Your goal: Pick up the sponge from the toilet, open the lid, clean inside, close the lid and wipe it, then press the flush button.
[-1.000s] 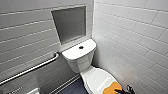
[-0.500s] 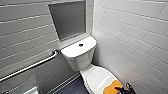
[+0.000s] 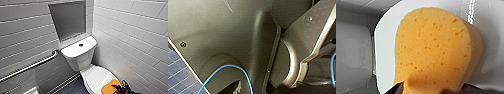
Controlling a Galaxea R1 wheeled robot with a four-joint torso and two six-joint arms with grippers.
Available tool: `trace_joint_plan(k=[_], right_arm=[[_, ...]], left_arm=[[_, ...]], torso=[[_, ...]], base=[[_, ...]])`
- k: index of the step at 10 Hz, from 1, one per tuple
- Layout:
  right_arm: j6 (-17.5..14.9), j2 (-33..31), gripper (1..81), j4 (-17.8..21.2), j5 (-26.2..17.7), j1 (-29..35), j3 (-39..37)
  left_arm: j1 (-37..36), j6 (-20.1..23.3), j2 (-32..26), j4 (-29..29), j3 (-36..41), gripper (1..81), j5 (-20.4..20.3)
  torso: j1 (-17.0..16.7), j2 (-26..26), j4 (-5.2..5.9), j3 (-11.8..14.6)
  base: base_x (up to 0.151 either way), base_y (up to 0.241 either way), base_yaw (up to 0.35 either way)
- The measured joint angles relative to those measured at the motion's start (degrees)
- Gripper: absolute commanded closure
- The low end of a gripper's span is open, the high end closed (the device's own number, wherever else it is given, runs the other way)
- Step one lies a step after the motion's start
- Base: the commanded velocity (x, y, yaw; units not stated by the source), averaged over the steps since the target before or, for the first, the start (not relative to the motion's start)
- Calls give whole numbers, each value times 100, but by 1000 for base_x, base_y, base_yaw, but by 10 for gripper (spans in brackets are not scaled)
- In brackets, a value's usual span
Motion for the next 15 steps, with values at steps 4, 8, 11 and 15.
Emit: trace_joint_plan(k=[4, 8, 11, 15], right_arm=[[11, 300, 10, 6, -61, -107, -293], [-7, 523, 10, -18, -1, -57, -621], [-33, 926, 10, -317, 416, -61, -1133], [-104, 1471, 10, -969, 1306, -261, -1792]], left_arm=[[-2, 0, -20, -72, 0, 10, -4], [2, 0, -38, -91, 0, 10, 0], [55, 0, -77, -146, 0, 10, 49], [111, 0, -107, -155, 2, 10, 84]], torso=[[0, 0, 0, -2], [0, 0, 0, -2], [0, -2, 0, -2], [0, -7, 0, 2]], base=[[0, 0, 0], [0, 0, 0], [0, 0, 0], [0, 0, 0]])
